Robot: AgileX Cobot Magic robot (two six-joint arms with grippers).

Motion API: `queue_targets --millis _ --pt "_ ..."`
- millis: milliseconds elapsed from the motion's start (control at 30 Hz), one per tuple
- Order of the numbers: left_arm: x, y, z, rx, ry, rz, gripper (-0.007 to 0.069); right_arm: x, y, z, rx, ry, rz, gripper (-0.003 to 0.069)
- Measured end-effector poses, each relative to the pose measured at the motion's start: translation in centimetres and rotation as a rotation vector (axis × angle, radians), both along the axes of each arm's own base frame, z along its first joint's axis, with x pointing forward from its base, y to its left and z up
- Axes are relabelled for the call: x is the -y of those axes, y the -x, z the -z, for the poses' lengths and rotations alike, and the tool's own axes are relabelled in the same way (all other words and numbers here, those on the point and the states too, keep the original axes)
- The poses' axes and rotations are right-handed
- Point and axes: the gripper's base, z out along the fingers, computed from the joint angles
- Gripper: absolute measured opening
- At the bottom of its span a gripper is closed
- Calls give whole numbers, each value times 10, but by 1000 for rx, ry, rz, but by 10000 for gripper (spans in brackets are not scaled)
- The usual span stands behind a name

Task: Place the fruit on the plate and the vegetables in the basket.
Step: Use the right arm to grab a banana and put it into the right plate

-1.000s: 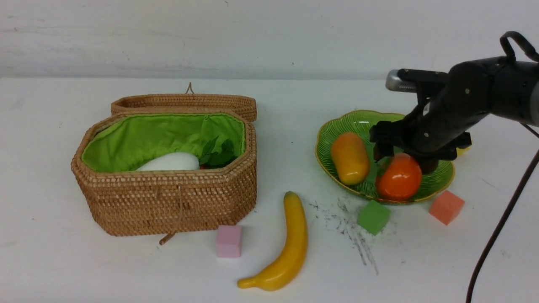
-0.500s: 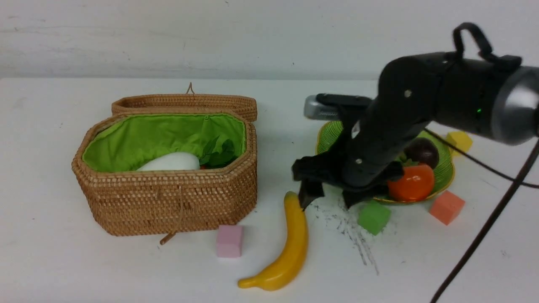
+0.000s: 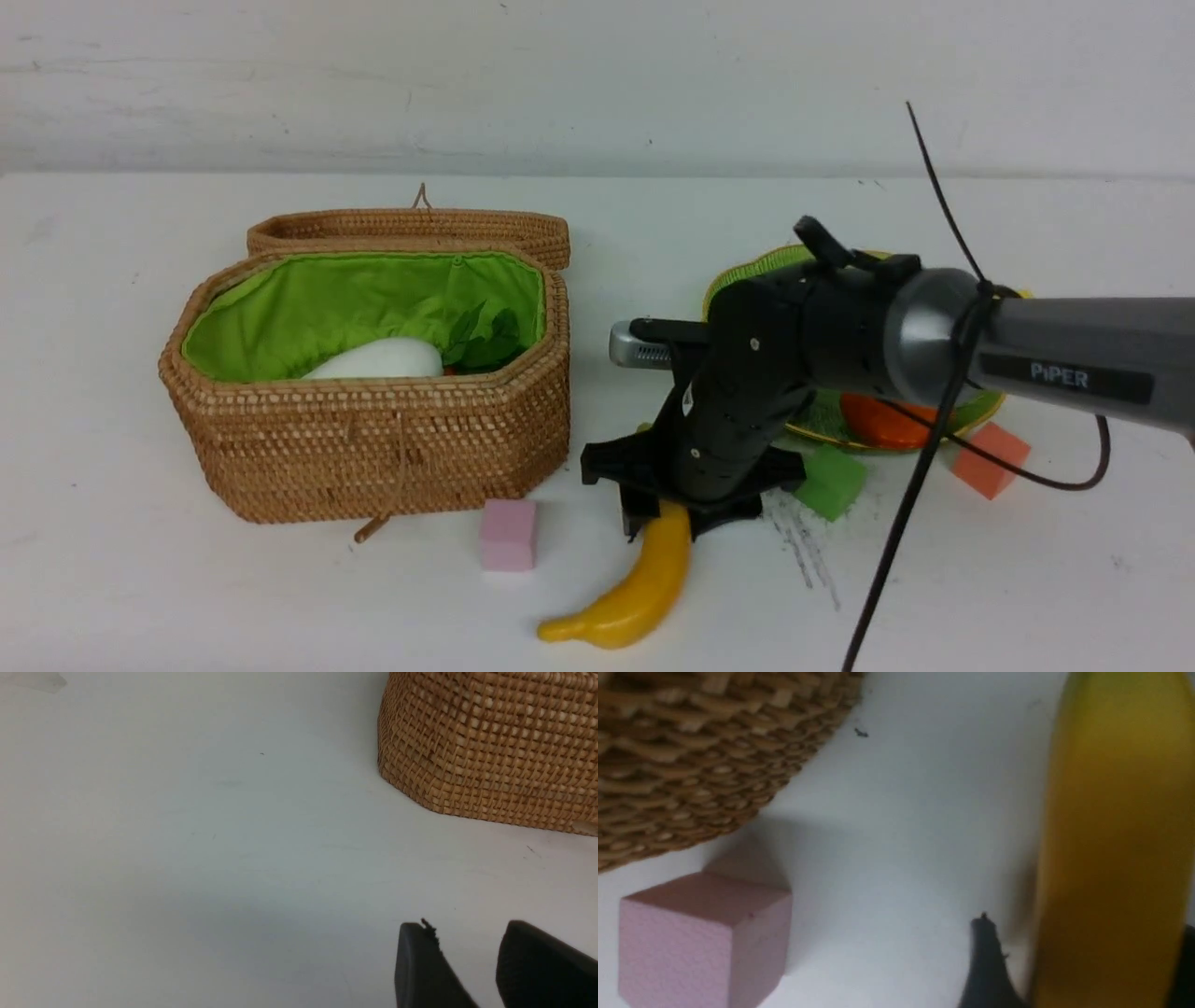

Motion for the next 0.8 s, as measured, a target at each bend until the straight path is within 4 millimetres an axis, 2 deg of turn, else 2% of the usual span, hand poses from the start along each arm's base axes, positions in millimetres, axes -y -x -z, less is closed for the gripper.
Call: queue_targets --millis 33,100,267,333,367,400,500,567,600,667,733,767,800 --pt "0 0 0 0 0 0 239 0 1 0 -5 -1 -12 329" --pt "0 0 0 0 0 0 239 0 4 -6 -12 -5 -51 333" --pt "0 0 0 0 0 0 239 8 10 -64 116 -14 -161 336" --pt "0 0 0 0 0 0 239 22 6 -110 268 7 -216 336" --pt "0 0 0 0 0 0 239 27 3 -118 299 15 -219 336" --pt "0 0 0 0 0 0 239 43 -3 -150 423 60 -249 336" --pt "0 0 0 0 0 0 239 85 -25 -193 605 189 -257 336" --pt "0 0 0 0 0 0 239 106 -39 -202 642 230 -216 336" --pt "0 0 0 0 0 0 239 127 -55 -203 651 258 -167 336" --pt "0 0 0 0 0 0 239 141 -69 -202 655 266 -127 336" --pt "0 0 0 0 0 0 239 161 -95 -185 628 257 -64 336" --pt "0 0 0 0 0 0 239 163 -95 -185 628 258 -59 336" --pt "0 0 0 0 0 0 239 171 -114 -162 587 232 -26 336"
